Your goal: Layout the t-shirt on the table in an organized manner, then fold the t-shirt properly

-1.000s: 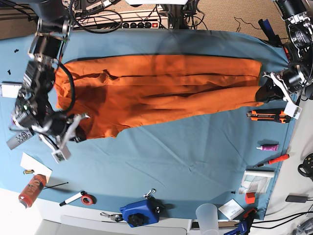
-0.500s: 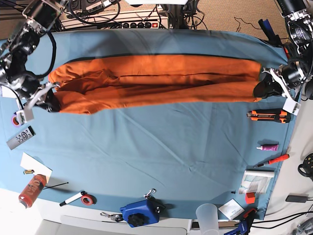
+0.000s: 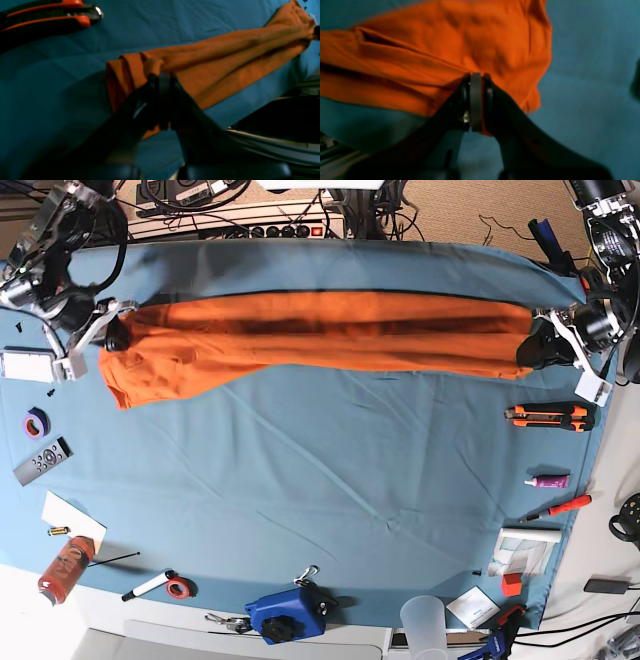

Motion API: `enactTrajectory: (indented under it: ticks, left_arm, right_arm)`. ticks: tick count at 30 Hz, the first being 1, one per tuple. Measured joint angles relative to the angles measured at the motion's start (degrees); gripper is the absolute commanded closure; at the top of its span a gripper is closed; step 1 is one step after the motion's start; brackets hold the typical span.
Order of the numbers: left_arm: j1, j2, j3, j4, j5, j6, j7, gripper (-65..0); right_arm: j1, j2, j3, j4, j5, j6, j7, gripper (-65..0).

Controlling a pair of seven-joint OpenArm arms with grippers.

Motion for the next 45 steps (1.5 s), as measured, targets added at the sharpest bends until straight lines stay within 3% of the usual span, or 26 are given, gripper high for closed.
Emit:
enactTrajectory:
  ticks: [7,11,18,21,23,25,30,34,38,41,45]
  left_arm:
    - [0.0,0.1,0.0,-3.2,8.9,0.0,-5.5,0.0]
    - [0.0,0.1,0.2,-3.6,9.0,0.0,-5.5,0.0]
    - [0.0,0.1,2.5,-3.6,9.0,0.0,-5.6,0.0]
    - [0.0,0.1,4.5,-3.7,9.1,0.0,-5.6,-19.1]
    - [0.0,0.1,5.8,-3.7,9.4,0.0,-5.7,-26.9]
    - [0.0,0.1,7.0,-3.7,10.0,0.1,-5.7,-27.2]
    - [-0.1,-0.1,10.8,-3.8,15.8,5.2,-7.7,-27.2]
    - [-0.3,-0.2,14.6,-3.5,19.8,11.1,-9.2,-27.1]
    - [-0.4,-0.2,15.2,-3.3,20.1,14.8,-9.4,-26.3]
    - [-0.4,-0.3,15.2,-4.1,19.8,14.7,-9.2,-20.1]
    - [-0.6,-1.0,14.8,-9.5,13.2,13.6,-10.1,-14.2]
  right_arm:
    - [-0.5,-0.6,0.0,0.0,-1.5,0.0,2.7,0.0]
    - [-0.5,-1.1,0.0,0.0,-5.9,-0.1,3.7,0.0]
    - [-0.5,-3.0,0.0,-0.5,-5.9,-0.1,4.8,0.0]
    - [-0.5,-2.8,0.0,-0.5,-5.8,0.0,3.8,-0.8]
    - [-0.5,-2.9,0.0,-0.5,-5.9,0.0,2.6,-11.1]
    - [-0.5,-2.8,0.0,-0.5,-5.9,0.0,2.3,-17.3]
    - [-0.5,-2.8,0.0,-0.5,-5.8,0.0,2.0,-17.5]
    - [-0.5,-2.8,0.0,-0.5,-5.9,0.0,1.9,-17.5]
    - [-0.5,-2.8,0.0,-0.5,-5.8,0.0,1.9,-17.5]
    - [-0.5,-2.8,0.0,-0.5,-5.9,0.0,1.9,-17.5]
    - [-0.5,-2.8,0.0,-0.5,-5.9,0.0,2.0,-17.5]
